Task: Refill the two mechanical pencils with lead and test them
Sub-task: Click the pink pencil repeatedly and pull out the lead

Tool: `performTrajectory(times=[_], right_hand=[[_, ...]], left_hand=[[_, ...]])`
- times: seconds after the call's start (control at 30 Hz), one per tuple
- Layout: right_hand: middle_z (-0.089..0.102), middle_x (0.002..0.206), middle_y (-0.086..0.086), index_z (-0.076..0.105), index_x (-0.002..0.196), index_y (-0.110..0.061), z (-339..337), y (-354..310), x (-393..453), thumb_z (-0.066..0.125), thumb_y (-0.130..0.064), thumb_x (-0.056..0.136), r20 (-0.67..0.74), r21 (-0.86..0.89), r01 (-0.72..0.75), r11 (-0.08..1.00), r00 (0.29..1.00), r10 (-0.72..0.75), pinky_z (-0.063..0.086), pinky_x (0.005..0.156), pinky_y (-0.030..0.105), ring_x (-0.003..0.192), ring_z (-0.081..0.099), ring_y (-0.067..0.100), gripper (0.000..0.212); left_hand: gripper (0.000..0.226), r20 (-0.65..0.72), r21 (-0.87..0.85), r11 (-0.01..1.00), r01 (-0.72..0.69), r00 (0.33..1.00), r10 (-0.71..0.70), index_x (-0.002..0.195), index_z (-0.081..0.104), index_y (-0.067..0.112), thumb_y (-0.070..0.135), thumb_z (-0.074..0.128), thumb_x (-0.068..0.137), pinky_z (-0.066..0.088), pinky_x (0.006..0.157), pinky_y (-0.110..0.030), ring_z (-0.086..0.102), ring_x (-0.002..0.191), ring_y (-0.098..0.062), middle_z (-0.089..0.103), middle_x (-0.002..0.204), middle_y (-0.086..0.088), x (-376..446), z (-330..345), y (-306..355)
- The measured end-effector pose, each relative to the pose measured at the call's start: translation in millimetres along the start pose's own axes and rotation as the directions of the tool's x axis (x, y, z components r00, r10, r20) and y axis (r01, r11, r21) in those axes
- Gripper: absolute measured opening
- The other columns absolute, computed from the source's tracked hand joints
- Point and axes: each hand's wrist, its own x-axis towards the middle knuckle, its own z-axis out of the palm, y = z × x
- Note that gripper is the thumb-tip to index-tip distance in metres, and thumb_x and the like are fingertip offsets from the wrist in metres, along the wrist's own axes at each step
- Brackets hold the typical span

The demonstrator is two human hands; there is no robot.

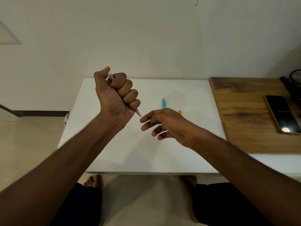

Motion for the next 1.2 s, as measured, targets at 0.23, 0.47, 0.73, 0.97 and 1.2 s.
performTrajectory(times=[0.23,0.47,0.73,0.97,1.2], right_hand=[[0.082,0.098,-0.001,0.079,0.106,-0.020,-0.1,-0.5,-1.9,0.049,-0.024,0.107,0.008,0.000,-0.001,1.000,1.000,0.001,0.058,0.068,0.028,0.075,0.068,0.016,0.030],[0.082,0.098,-0.001,0.080,0.105,-0.021,0.0,0.0,-2.5,0.050,-0.026,0.107,0.017,0.008,0.004,1.000,1.000,-0.004,0.058,0.069,0.028,0.076,0.068,0.016,0.030],[0.082,0.102,0.001,0.082,0.105,-0.021,-0.6,-3.9,-5.6,0.060,-0.021,0.104,0.053,0.107,0.056,0.993,0.997,-0.062,0.057,0.064,0.026,0.069,0.067,0.011,0.021],[0.082,0.102,0.000,0.082,0.105,-0.023,0.8,-2.8,-4.9,0.068,-0.023,0.101,0.050,0.122,0.068,0.990,0.996,-0.074,0.058,0.065,0.026,0.069,0.067,0.011,0.015],[0.082,0.102,-0.001,0.083,0.103,-0.024,-0.2,-0.2,-2.5,0.068,-0.025,0.100,0.056,0.091,0.049,0.995,0.997,-0.055,0.058,0.065,0.025,0.069,0.067,0.010,0.015]], left_hand=[[0.050,-0.012,0.029,0.999,-0.015,1.000,0.015,0.060,0.013,0.025,0.051,0.023,0.102,0.004,0.052,-0.023,-0.001,0.051,-0.016,0.004,0.056,0.007,-1.7,0.2,0.0],[0.050,-0.044,0.026,1.000,-0.018,0.999,0.019,0.060,0.013,0.025,0.051,0.025,0.102,0.006,0.050,-0.021,0.000,0.050,-0.015,0.004,0.056,0.007,-0.4,0.0,0.3],[0.049,-0.052,0.026,0.999,-0.031,0.998,0.033,0.060,0.013,0.025,0.049,0.025,0.101,0.006,0.050,-0.021,0.000,0.050,-0.015,0.005,0.056,0.008,1.8,-2.0,1.0],[0.050,-0.041,0.034,0.999,-0.022,0.999,0.023,0.060,0.014,0.025,0.050,0.024,0.102,0.005,0.051,-0.022,0.000,0.051,-0.015,0.005,0.056,0.007,-0.6,-0.9,-0.2],[0.051,-0.008,0.037,0.999,-0.036,0.999,0.037,0.060,0.014,0.025,0.053,0.022,0.102,0.003,0.052,-0.023,0.000,0.051,-0.015,0.005,0.056,0.007,-4.7,2.3,0.5]])
